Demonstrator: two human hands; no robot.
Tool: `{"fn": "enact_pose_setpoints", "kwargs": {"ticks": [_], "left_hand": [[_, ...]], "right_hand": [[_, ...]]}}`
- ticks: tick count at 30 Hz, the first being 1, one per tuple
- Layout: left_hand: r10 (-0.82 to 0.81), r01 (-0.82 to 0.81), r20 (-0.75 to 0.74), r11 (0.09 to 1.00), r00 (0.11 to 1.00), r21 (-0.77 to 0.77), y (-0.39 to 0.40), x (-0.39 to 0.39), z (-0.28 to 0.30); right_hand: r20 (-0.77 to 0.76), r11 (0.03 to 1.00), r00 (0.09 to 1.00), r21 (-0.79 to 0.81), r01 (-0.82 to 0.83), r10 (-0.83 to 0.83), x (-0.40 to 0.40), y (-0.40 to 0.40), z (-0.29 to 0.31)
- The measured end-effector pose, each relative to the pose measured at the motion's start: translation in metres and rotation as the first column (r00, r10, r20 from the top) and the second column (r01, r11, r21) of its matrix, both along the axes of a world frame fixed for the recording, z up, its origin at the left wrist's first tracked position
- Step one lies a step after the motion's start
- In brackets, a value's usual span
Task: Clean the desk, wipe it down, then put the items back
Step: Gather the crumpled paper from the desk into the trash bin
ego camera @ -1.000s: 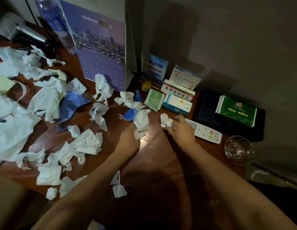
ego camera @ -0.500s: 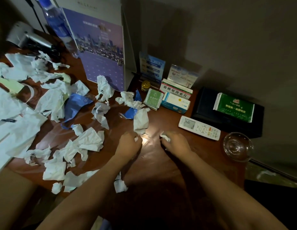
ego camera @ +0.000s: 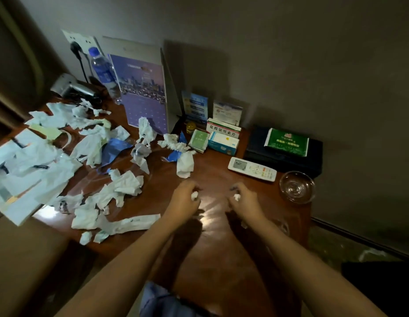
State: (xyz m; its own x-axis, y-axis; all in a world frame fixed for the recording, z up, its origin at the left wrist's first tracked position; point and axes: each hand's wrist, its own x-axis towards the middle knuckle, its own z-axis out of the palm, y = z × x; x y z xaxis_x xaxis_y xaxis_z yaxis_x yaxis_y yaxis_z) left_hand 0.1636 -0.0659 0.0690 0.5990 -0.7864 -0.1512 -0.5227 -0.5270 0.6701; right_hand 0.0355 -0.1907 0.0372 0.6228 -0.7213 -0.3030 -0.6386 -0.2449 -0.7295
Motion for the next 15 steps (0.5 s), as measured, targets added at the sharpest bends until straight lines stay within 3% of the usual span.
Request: {"fn": "enact_pose_setpoints", "kwargs": {"ticks": [5, 15], "left_hand": [[-0.1, 0.099, -0.016, 0.994, 0.995, -0.054, 0.003, -0.039, 0.02], [-0.333, 0.331, 0.004, 0.935, 0.943, -0.125, 0.018, -0.123, 0.031]], "right_hand": [[-0.011, 0.996, 0.999, -0.067, 0.05, -0.051, -0.054, 0.022, 0.021], [-0.06, 0.93, 0.937, -0.16, 0.331, -0.344, -0.189, 0.08, 0.057]]}}
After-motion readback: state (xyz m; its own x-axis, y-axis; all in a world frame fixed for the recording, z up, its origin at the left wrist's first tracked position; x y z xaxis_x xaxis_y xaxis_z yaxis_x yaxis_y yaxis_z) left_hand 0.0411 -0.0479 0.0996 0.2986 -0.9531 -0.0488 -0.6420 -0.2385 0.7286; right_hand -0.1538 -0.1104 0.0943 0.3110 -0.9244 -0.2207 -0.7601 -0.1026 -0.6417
